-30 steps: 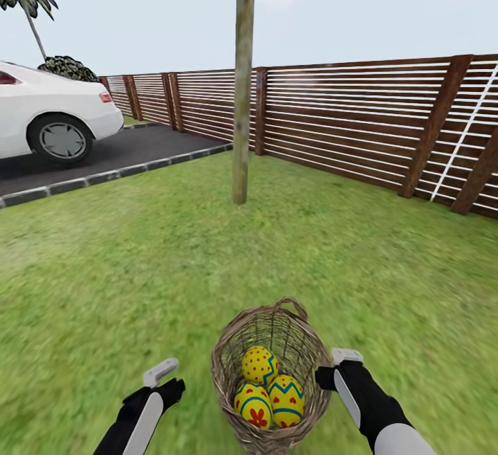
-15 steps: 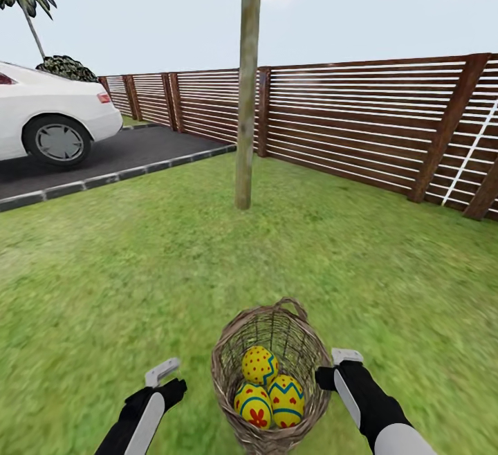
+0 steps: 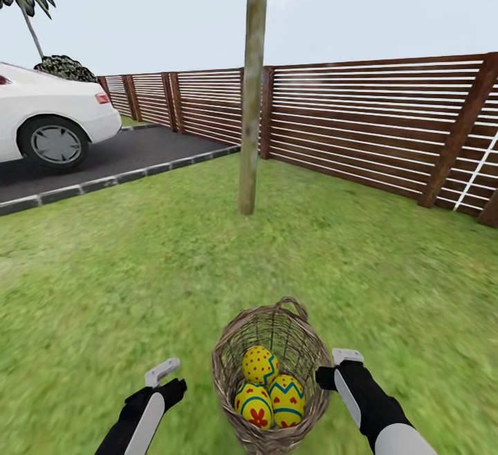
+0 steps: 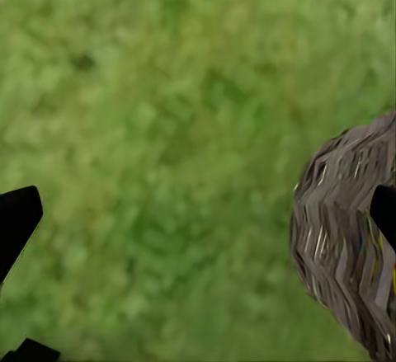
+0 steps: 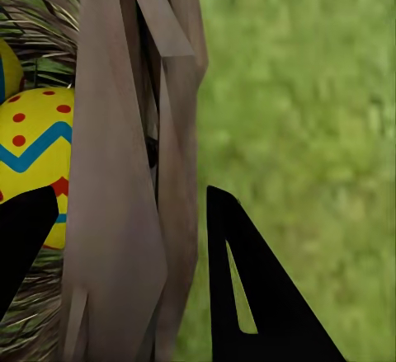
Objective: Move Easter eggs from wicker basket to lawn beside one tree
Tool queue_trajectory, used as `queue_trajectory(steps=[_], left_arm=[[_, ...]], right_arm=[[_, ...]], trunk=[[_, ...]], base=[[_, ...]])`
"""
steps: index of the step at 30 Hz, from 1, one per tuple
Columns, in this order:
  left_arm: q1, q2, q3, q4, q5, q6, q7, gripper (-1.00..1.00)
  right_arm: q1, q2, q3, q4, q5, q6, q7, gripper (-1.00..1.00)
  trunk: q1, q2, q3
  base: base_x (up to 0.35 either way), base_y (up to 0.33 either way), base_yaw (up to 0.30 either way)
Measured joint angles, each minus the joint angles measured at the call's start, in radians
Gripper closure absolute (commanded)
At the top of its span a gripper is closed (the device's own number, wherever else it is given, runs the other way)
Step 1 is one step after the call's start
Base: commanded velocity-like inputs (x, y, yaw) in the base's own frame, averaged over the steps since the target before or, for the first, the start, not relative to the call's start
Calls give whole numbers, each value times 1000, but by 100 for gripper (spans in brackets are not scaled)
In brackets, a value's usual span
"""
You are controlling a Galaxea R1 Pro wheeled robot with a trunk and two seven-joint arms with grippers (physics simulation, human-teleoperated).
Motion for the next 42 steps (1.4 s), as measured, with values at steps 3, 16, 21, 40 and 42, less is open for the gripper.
queue_trajectory(steps=[3, 16, 21, 40, 42], left_arm=[[0, 0, -1, 0, 1, 0, 0, -100], [0, -2, -13, 1, 1, -1, -1, -100], [0, -2, -13, 12, 1, -1, -1, -100], [0, -4, -22, 17, 1, -3, -2, -100], [0, -4, -22, 17, 1, -3, -2, -100]], right_arm=[[0, 0, 0, 0, 0, 0, 0, 100], [0, 0, -1, 0, 0, 0, 0, 100], [0, -2, -1, 0, 0, 0, 1, 100], [0, -2, -1, 0, 0, 0, 1, 100], [0, -2, -1, 0, 0, 0, 1, 100]], trunk=[[0, 0, 0], [0, 0, 0], [0, 0, 0], [0, 0, 0], [0, 0, 0]], base=[[321, 117, 0], [331, -7, 0], [331, 0, 0], [331, 0, 0], [331, 0, 0]])
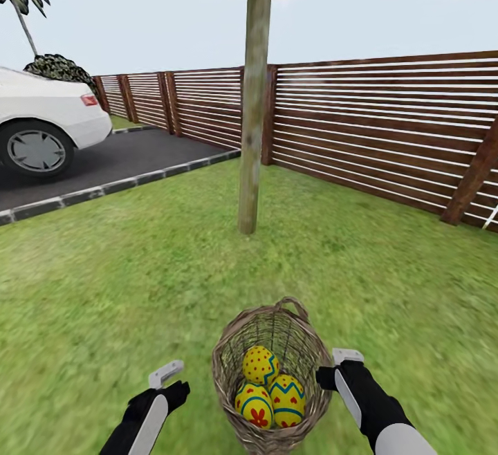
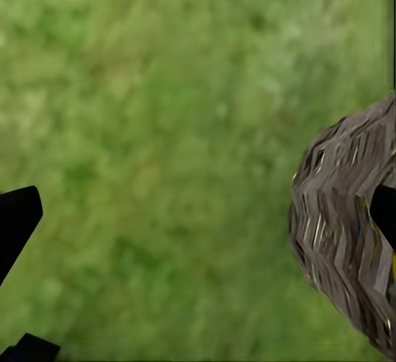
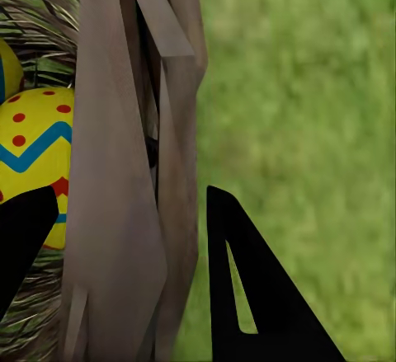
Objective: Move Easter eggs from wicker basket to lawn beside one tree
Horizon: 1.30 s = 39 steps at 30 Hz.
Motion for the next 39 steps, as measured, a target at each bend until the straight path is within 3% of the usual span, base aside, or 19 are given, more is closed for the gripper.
queue_trajectory(steps=[26, 36, 39], left_arm=[[0, -2, -1, 5, 0, 0, 0, -100], [0, -6, -1, 5, 0, 0, 0, -100], [0, -9, -1, 5, 0, 0, 0, -100]], right_arm=[[0, -1, 0, 1, -1, 0, -1, 100], [0, -16, -3, 0, -2, -3, -1, 100], [0, -30, -29, -1, 4, -12, -2, 100]], trunk=[[0, 0, 0], [0, 0, 0], [0, 0, 0]], base=[[332, 0, 0], [332, 0, 0], [332, 0, 0]])
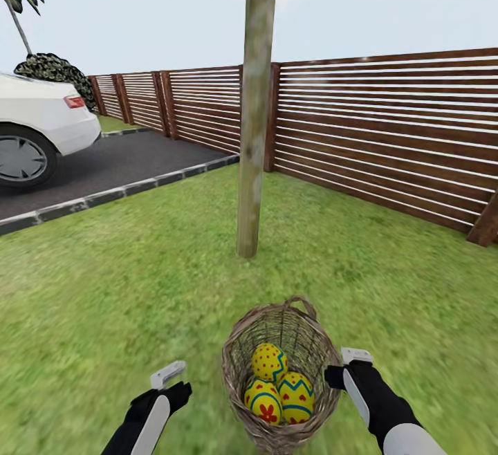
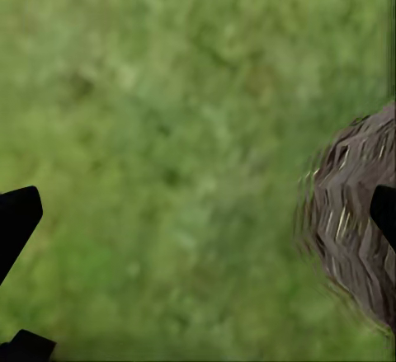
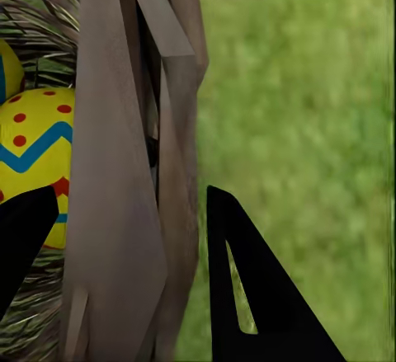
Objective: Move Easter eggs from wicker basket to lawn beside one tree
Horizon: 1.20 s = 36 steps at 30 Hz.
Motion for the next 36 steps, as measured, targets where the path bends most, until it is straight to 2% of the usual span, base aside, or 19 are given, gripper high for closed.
queue_trajectory(steps=[2, 6, 9, 10, 12, 15, 36], left_arm=[[0, -4, 0, 0, 0, 0, 0, -100], [0, -4, 0, 0, -1, 0, 0, -100], [0, -4, 0, 0, -2, 0, 0, -100], [0, -4, 0, 0, -2, 0, 0, -100], [0, -4, 1, 0, -2, 0, 0, -100], [0, -4, 1, 0, -3, 0, 0, -100], [0, -4, 0, 0, -2, 0, 0, -100]], right_arm=[[0, -5, -19, 1, -6, -10, 1, 100], [0, -11, -34, 0, -8, -40, -4, 100], [0, -24, -69, 1, 4, -50, -22, 100], [0, -32, -74, 1, -13, -53, -22, 100], [0, -51, -77, 0, 1, -51, -25, 100], [0, -69, -77, 0, -6, -51, -24, 100], [-1, -71, -77, -1, -13, -53, -23, 100]], trunk=[[0, 0, 0], [0, 0, 0], [0, 0, 0], [0, 0, 0], [0, 0, 0], [0, 0, 0], [0, 0, 0]], base=[[332, 0, 0], [332, 0, 0], [332, -5, 0], [332, -52, 0], [331, -105, 0], [325, -157, 0], [327, -46, 0]])
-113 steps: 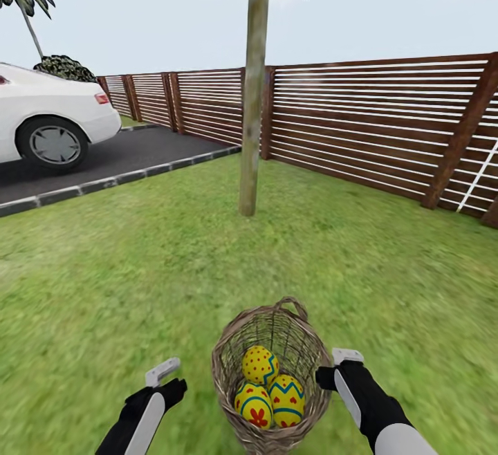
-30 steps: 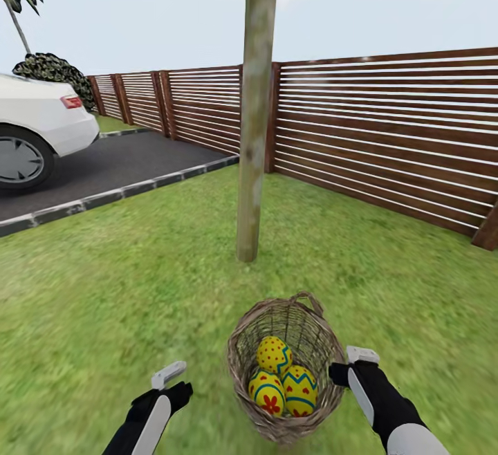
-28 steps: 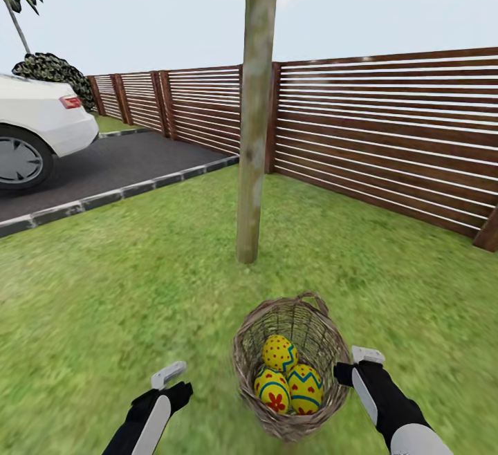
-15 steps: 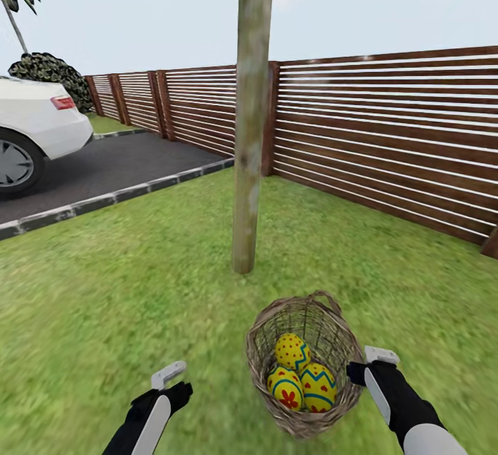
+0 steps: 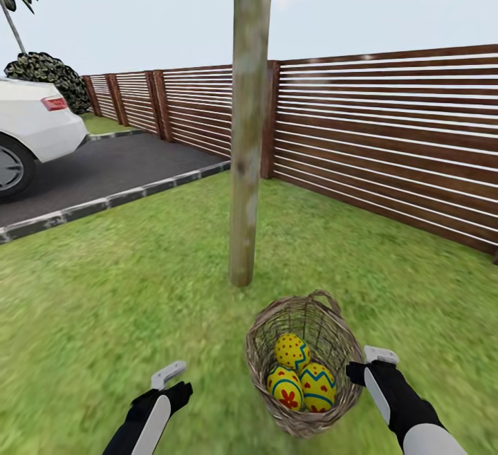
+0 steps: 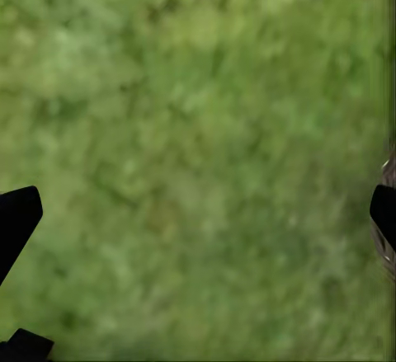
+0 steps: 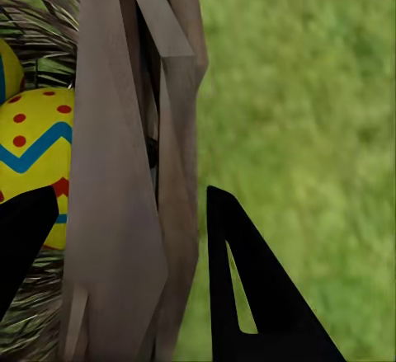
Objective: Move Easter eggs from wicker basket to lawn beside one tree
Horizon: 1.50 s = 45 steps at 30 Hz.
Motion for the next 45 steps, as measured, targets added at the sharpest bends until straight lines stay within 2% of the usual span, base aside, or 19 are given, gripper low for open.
queue_trajectory(steps=[17, 25, 45], left_arm=[[0, 0, 0, 0, 0, 0, 0, -100], [0, 0, 0, 0, 1, 0, 0, -100], [0, 0, 1, 0, 6, 1, 2, -100]], right_arm=[[1, 0, 0, 0, 0, 0, 0, 100], [1, 0, 0, 0, 3, 1, -1, 100], [1, 0, 0, 0, 2, 0, 0, 100]], trunk=[[0, 0, 0], [0, 0, 0], [1, 0, 0]], base=[[329, -21, 0], [283, -176, 0], [295, -3, 0]])
